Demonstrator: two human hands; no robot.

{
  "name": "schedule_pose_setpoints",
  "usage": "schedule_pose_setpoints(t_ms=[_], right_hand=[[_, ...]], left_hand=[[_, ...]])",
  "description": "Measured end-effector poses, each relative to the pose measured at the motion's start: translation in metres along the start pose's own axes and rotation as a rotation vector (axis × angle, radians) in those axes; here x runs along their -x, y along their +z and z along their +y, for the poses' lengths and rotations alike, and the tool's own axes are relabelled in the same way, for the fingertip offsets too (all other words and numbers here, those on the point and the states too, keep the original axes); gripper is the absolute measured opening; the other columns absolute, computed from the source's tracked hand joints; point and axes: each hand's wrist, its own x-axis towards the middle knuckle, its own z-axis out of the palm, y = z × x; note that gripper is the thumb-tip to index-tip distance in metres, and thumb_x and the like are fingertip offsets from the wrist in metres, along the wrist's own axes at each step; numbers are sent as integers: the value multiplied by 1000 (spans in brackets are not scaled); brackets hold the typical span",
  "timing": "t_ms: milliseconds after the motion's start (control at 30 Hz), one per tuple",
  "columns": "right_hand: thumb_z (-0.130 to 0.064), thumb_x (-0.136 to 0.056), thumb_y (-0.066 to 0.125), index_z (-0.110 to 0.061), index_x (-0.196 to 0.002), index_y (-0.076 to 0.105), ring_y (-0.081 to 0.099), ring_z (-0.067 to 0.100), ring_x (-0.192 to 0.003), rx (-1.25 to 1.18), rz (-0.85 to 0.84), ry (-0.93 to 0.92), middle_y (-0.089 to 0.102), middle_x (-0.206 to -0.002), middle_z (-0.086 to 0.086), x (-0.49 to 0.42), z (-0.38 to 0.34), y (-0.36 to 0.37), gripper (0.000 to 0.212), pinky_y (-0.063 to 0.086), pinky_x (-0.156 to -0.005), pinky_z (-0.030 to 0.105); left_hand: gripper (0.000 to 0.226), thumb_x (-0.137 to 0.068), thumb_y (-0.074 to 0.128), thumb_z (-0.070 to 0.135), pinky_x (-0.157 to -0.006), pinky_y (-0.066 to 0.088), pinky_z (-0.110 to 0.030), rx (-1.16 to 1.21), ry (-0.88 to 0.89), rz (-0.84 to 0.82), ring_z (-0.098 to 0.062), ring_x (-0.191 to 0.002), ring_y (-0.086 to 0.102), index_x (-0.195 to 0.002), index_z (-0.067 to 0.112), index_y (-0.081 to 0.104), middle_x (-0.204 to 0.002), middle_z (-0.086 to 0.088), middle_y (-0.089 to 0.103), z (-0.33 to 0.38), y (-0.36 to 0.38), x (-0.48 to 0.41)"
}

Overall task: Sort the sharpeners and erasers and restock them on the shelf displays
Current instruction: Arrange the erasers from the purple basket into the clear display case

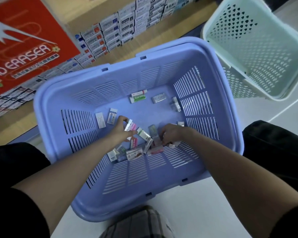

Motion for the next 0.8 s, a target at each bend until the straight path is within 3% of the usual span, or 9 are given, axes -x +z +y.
schedule_pose_setpoints(t_ms=[167,233,333,433,600,733,800], right_hand=[[3,-78,61,0,-101,68,54,19,-63,18,-82,-35,65,-83,15,13,-13,1,25,42,-51,19],[5,-77,62,-1,-102,68,56,19,-71,-41,-61,-60,66,-95,16,18,-15,1,26,44,-57,22],[7,-85,55,2,-107,64,56,17,-71,-369,28,-107,63,-86,12,36,-13,1,25,44,-59,24],[13,-89,44,-4,-109,61,61,22,-80,-704,149,-197,63,-95,17,62,-17,-4,31,47,-64,21],[11,-85,55,-11,-93,58,67,18,-75,-1146,99,-382,67,-75,7,108,-45,-8,24,53,-66,22],[-2,-87,61,-13,-75,51,56,9,-48,-1206,224,-489,59,-57,1,142,-81,4,19,48,-52,22],[-9,-90,60,-10,-72,49,56,10,-47,-1203,309,-511,57,-54,1,160,-101,12,22,50,-50,22]], left_hand=[[42,-88,63,8,-63,48,-24,64,-5,20,-18,-73,64,-112,20,31,-128,-11,43,9,-11,8],[40,-88,62,8,-64,47,-27,72,9,23,-18,-76,65,-111,19,32,-129,-16,50,13,-17,14],[33,-89,60,5,-68,48,-28,101,20,-2,-16,-77,65,-110,17,37,-118,-13,60,23,-23,28],[27,-91,57,4,-76,51,-29,164,8,-52,-17,-80,65,-113,15,44,-104,-10,64,37,-31,48],[23,-87,65,17,-73,53,-28,147,81,-101,-17,-82,67,-108,13,56,-98,-6,68,60,-43,91],[29,-84,68,27,-73,53,-26,169,201,-91,-15,-83,68,-108,15,56,-98,-2,69,77,-45,136],[26,-84,68,29,-77,52,-29,167,277,-95,-15,-85,68,-104,18,56,-95,1,70,83,-45,160]])
